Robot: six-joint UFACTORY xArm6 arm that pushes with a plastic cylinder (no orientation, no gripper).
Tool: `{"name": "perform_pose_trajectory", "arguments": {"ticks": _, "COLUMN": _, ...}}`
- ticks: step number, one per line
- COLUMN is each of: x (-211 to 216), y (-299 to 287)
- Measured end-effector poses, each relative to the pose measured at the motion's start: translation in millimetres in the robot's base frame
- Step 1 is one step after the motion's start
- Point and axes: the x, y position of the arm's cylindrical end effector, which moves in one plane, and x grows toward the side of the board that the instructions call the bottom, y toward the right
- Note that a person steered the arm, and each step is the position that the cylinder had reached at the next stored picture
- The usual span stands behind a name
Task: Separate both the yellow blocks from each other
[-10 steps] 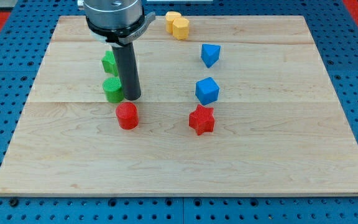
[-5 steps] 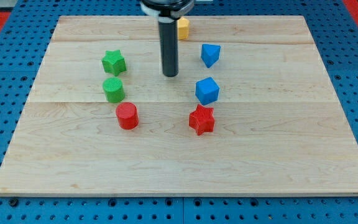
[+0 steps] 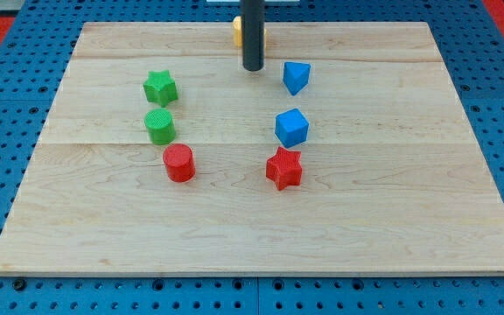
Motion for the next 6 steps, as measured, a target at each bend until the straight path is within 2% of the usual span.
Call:
{"name": "perform_pose_trajectory", "arguments": {"ticks": 2, "x": -23, "y": 51}}
{"name": "perform_pose_trajectory", "arguments": {"ticks": 3, "x": -54, "y": 75}}
{"name": "perform_pose_trajectory", "arguments": {"ticks": 4, "x": -94, "y": 73}}
{"name": "perform_pose_trajectory", "arguments": {"ticks": 5, "x": -100, "y": 54}}
{"name": "perform_pose_trajectory", "arguments": {"ticks": 6, "x": -99, "y": 7}}
